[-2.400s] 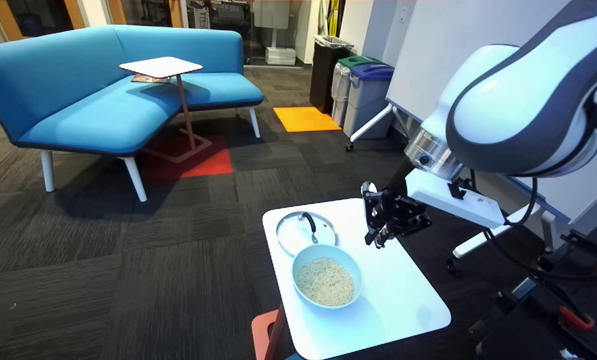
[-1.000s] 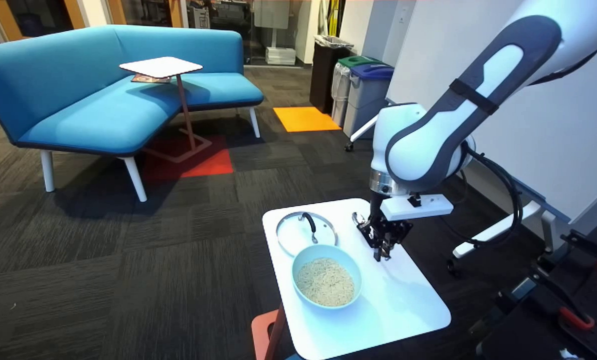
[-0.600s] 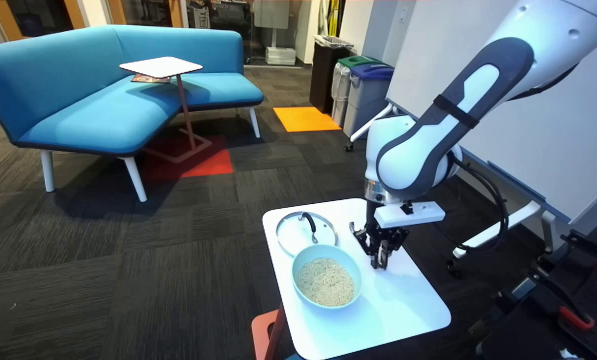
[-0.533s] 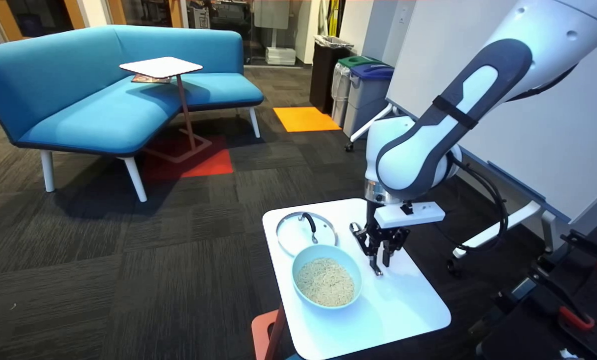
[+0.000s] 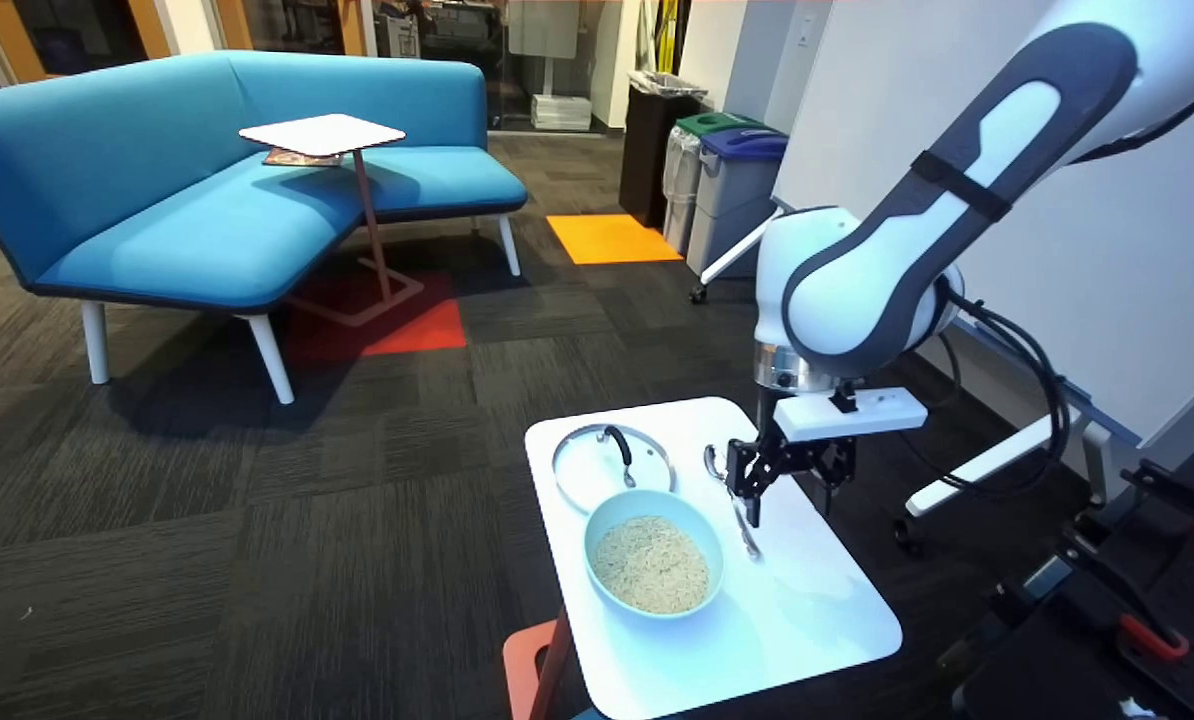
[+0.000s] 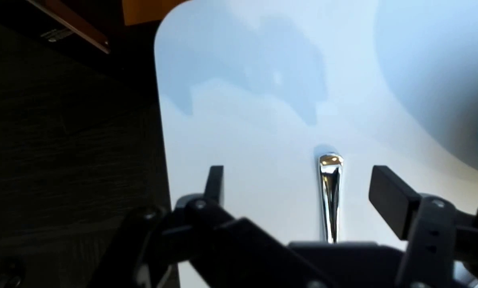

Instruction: Pick the spoon in the bowl and put it on the table

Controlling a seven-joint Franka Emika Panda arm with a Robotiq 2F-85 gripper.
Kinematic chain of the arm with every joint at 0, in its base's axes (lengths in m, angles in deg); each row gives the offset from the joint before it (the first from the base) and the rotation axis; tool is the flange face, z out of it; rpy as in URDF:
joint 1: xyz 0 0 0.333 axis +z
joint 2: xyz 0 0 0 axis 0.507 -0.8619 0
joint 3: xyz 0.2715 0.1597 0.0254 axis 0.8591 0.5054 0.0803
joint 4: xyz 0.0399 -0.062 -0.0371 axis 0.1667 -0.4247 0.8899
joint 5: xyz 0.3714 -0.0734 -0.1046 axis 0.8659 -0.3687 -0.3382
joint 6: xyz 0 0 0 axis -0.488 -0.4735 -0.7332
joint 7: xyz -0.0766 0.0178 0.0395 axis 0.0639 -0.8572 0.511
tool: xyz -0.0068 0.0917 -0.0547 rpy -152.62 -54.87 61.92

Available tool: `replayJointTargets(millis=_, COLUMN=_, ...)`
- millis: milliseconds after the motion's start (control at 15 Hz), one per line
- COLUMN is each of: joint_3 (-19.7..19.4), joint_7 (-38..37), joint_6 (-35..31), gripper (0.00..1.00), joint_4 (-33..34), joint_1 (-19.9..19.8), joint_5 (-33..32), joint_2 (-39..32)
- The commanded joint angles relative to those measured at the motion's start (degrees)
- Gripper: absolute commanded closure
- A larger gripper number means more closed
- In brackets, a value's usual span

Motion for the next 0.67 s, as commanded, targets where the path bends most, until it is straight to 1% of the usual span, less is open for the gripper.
replayJointTargets(millis=0, joint_3=0.2, joint_7=-3.8, joint_6=-4.6, gripper=0.00, joint_4=-12.8, joint_1=1.7, joint_5=0.0, joint_2=12.7)
replayJointTargets(millis=133, joint_3=0.3, joint_7=-6.1, joint_6=-7.1, gripper=0.00, joint_4=-17.2, joint_1=2.8, joint_5=-0.6, joint_2=17.4)
replayJointTargets(millis=333, joint_3=0.9, joint_7=-9.1, joint_6=-9.4, gripper=0.00, joint_4=-21.7, joint_1=3.7, joint_5=-1.4, joint_2=22.4)
replayJointTargets(millis=400, joint_3=1.8, joint_7=-7.1, joint_6=-7.4, gripper=0.00, joint_4=-17.0, joint_1=1.8, joint_5=-1.3, joint_2=17.5)
replayJointTargets(millis=467, joint_3=2.2, joint_7=-7.4, joint_6=-7.6, gripper=0.00, joint_4=-18.0, joint_1=1.8, joint_5=-1.3, joint_2=18.7)
replayJointTargets(millis=600, joint_3=2.4, joint_7=-7.4, joint_6=-7.6, gripper=0.00, joint_4=-17.8, joint_1=1.6, joint_5=-1.2, joint_2=18.4)
